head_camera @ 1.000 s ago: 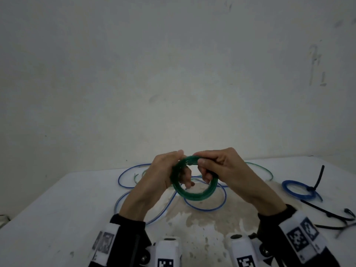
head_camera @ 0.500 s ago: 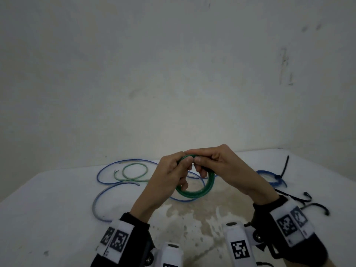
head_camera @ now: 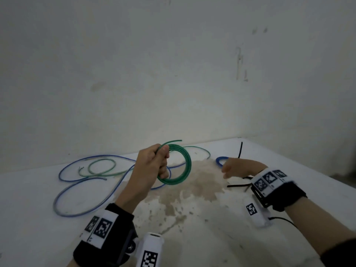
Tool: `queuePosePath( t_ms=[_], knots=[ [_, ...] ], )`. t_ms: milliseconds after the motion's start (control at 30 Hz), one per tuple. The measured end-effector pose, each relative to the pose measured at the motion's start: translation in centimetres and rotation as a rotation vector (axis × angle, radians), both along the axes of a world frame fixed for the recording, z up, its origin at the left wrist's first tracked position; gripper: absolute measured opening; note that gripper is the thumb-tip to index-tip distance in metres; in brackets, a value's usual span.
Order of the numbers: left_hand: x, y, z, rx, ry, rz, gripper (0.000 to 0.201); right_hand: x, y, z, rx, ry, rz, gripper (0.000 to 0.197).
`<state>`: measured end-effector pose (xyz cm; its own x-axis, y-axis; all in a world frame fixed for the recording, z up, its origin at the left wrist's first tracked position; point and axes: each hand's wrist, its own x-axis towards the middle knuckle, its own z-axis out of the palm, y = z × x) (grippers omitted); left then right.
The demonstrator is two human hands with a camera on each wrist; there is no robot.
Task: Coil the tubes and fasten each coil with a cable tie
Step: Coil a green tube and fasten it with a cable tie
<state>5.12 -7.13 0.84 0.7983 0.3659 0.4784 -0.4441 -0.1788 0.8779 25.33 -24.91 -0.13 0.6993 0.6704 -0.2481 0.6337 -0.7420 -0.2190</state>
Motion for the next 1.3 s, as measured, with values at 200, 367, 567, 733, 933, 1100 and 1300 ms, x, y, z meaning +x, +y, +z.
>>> queuePosePath(
  t_ms=[200, 367, 567, 733, 933, 1100, 1300],
  knots=[
    [-0.1, 0.0, 0.3, -0.023, 0.001, -0.008, 0.031, 6.2, -0.8, -5.7, -0.292, -0.317, -0.035, 0.021],
    [-0.3, 0.6, 0.5, -0.077, 0.015, 0.006, 0.032, 5.2, 1.1, -5.2, -0.386, -0.358, 0.057, 0.021],
    [-0.2, 1.8, 0.5, -0.135, 0.041, 0.069, 0.032, 2.1, 2.3, 1.9, 0.320, 0.123, 0.043, 0.017],
    [-0.5, 3.4, 0.8, -0.196, 0.048, 0.148, 0.033, -3.6, 4.2, 6.1, 0.881, 0.337, 0.279, 0.012],
    [-1.5, 5.2, 1.6, -0.233, -0.003, 0.278, 0.034, -9.5, 9.4, 5.2, 0.996, -0.250, 0.584, 0.013],
    [-1.9, 5.7, 1.7, -0.169, 0.001, 0.316, 0.036, -11.2, 13.3, 2.9, 0.850, -1.094, 0.527, 0.023],
    [-1.9, 5.2, 1.8, -0.133, 0.102, 0.342, 0.043, -11.7, 15.4, 1.8, 1.013, -1.409, 0.497, 0.022]
  ],
)
